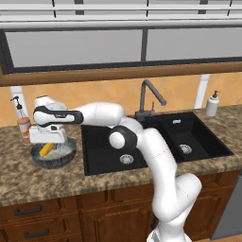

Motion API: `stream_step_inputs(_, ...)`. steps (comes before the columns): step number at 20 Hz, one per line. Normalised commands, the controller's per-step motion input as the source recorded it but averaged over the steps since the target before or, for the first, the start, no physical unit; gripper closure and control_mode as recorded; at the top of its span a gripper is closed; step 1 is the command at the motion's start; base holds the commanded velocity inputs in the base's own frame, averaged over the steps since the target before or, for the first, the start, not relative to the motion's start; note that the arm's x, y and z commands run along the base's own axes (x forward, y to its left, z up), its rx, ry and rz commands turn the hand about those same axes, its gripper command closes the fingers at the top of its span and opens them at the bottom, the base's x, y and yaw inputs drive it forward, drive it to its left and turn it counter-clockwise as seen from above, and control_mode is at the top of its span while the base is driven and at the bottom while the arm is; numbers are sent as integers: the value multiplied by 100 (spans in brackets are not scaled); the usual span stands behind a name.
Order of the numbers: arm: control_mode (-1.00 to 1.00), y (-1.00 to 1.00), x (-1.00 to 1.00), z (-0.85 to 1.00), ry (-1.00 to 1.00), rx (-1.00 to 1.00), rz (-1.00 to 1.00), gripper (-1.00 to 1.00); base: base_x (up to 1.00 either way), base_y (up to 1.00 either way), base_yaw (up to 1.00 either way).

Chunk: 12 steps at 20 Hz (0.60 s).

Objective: Pick the corn from the sink and place it in the bowl. Then pick the bowl and place it in the microwave. Then close the microwave door and press the start button.

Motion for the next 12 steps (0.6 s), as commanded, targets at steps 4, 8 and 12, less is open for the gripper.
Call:
stream_step_inputs(4, -100, -37, -20, -55, 1, 0, 1, 100, 0, 0, 0)
stream_step_inputs(8, -100, -24, -94, -20, -2, 0, 0, 100, 0, 0, 0)
stream_step_inputs(12, -100, -27, -100, 0, -7, 2, 0, -100, 0, 0, 0)
